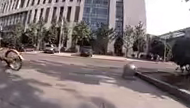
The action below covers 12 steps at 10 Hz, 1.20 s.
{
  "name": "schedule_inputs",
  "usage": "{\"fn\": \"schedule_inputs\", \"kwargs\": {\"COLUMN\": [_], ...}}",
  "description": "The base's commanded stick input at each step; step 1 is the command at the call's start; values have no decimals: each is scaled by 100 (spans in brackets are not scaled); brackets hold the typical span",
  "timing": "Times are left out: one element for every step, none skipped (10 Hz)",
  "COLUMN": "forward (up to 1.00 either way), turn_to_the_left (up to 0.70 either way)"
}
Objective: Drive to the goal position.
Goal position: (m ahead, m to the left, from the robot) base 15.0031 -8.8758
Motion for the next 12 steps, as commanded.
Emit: {"fn": "schedule_inputs", "kwargs": {"forward": [70, 70, 70, 70, 70, 70, 70, 70, 70, 70, 70, 70], "turn_to_the_left": [0, 0, 0, 0, 0, 0, 0, 0, 0, 0, 0, 0]}}
